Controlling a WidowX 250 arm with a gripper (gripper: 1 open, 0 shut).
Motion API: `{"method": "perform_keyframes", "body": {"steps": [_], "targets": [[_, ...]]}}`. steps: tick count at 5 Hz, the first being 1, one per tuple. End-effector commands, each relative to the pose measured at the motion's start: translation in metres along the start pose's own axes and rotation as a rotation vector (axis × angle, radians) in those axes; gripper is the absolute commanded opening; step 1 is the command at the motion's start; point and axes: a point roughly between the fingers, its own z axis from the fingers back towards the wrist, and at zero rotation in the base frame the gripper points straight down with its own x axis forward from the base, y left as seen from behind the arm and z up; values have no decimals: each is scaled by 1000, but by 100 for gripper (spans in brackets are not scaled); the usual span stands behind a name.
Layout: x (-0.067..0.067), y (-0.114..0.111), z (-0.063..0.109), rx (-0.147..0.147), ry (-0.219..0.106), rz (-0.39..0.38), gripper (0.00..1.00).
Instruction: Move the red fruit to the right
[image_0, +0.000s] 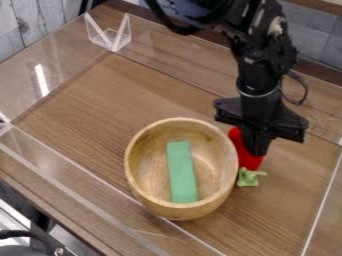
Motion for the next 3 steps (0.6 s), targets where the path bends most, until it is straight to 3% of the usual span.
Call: {"method": "perform_keyframes", "body": {"steps": [1, 2, 3], "targets": [[14, -3, 7, -22, -37, -16, 100], [15, -5, 5, -28, -24, -29, 100], [16, -3, 4, -32, -17, -44, 0]]}}
